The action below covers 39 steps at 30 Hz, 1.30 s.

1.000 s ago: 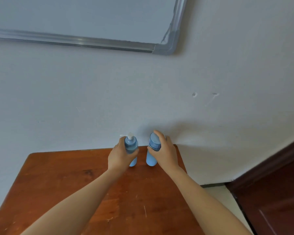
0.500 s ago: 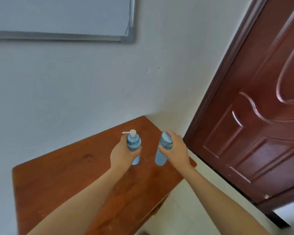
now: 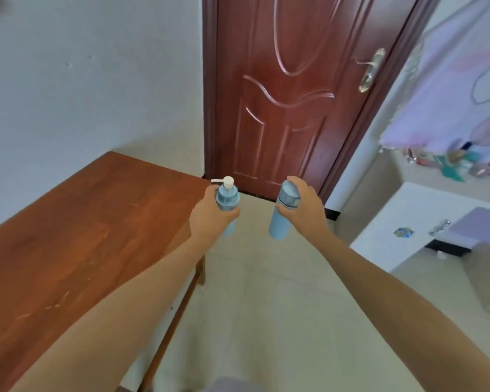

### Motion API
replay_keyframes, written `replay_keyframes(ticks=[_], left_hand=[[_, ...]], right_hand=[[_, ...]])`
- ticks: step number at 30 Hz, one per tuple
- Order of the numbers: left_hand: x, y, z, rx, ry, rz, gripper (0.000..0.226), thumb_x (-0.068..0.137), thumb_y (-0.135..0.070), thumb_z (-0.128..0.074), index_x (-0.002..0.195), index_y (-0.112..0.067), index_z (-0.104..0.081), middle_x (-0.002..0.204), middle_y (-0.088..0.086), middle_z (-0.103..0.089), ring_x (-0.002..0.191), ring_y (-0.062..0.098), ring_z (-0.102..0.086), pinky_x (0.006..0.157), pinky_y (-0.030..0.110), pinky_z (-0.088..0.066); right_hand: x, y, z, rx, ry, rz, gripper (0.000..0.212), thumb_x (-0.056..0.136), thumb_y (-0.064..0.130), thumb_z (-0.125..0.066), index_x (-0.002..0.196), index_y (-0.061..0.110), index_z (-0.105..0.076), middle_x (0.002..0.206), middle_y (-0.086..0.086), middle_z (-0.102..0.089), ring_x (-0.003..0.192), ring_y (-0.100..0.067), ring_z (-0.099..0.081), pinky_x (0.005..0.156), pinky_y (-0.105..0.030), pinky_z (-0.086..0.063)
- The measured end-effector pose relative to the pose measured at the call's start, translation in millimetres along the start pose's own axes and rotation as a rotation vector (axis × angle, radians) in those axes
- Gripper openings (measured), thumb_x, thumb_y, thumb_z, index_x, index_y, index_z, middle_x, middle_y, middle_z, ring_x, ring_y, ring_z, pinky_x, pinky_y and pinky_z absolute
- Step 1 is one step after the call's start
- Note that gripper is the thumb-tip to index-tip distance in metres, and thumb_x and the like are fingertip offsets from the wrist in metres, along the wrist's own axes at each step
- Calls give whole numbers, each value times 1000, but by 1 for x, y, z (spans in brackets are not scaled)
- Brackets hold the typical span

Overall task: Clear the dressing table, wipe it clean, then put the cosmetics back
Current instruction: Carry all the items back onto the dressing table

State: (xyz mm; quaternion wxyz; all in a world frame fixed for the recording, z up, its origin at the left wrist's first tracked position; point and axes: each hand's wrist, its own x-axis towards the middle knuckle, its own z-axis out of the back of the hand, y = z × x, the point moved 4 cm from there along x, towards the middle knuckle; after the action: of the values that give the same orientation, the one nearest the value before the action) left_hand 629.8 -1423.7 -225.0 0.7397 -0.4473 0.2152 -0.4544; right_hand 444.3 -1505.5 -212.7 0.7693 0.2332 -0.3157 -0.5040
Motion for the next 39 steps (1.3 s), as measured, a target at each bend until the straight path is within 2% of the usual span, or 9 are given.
replay_keyframes(ticks=[4,9,13,17,20,26,32,36,39], left_hand=[[-41,-41,-80,-57,129,-36,50,79,-19,-69,123,-10,-48,98,-3,-52,87,13,-48,76,28,-39],[-106,-85,-188,-84,271,-44,45,69,-34,-66,105,-10,-55,82,-2,-55,81,24,-57,73,30,-43],[-158,-120,-262,-81,366,-53,44,74,-23,-70,113,-13,-52,93,2,-61,85,23,-58,78,34,-46],[-195,-156,-314,-61,460,-104,45,75,-22,-70,114,-12,-50,94,1,-59,83,22,-54,73,30,-42],[-205,-177,-344,-72,515,-145,47,74,-23,-72,115,-12,-50,98,4,-62,87,26,-57,75,33,-44],[-193,-214,-398,-106,565,-205,46,73,-21,-73,112,-13,-52,94,-1,-59,89,25,-58,77,35,-46],[-148,-256,-470,-160,609,-252,49,72,-22,-75,114,-12,-51,94,-2,-58,90,25,-58,79,37,-49],[-111,-286,-513,-187,642,-276,48,73,-21,-74,114,-13,-50,94,-3,-56,86,23,-55,80,38,-48],[-84,-307,-544,-188,665,-302,49,75,-21,-74,116,-11,-49,95,-1,-54,85,21,-52,79,36,-46]], right_hand=[[-58,-63,77,0,-83,-116,58,78,16,-69,130,20,-44,118,-13,-51,101,-28,-53,80,-34,-45],[-137,-143,170,-74,-130,-247,58,79,17,-68,131,20,-43,114,-15,-52,99,-29,-53,81,-31,-42],[-193,-191,232,-105,-191,-341,57,78,16,-68,130,21,-44,111,-15,-51,95,-31,-54,80,-34,-45],[-231,-228,283,-129,-279,-408,57,77,14,-70,128,18,-46,111,-14,-51,95,-31,-54,76,-32,-44],[-247,-252,314,-138,-362,-447,57,76,14,-70,128,17,-46,113,-13,-51,96,-29,-54,75,-29,-43],[-244,-294,354,-126,-472,-496,56,76,13,-71,126,16,-47,114,-14,-52,95,-30,-54,79,-41,-49],[-197,-336,396,-165,-516,-505,57,76,14,-71,127,19,-47,116,-10,-51,93,-19,-50,78,-32,-45],[-149,-362,429,-202,-537,-530,57,76,14,-71,128,19,-46,118,-10,-50,100,-25,-52,80,-29,-43],[-120,-380,447,-200,-584,-534,56,76,14,-71,126,20,-46,116,-8,-50,97,-23,-52,79,-30,-44]])
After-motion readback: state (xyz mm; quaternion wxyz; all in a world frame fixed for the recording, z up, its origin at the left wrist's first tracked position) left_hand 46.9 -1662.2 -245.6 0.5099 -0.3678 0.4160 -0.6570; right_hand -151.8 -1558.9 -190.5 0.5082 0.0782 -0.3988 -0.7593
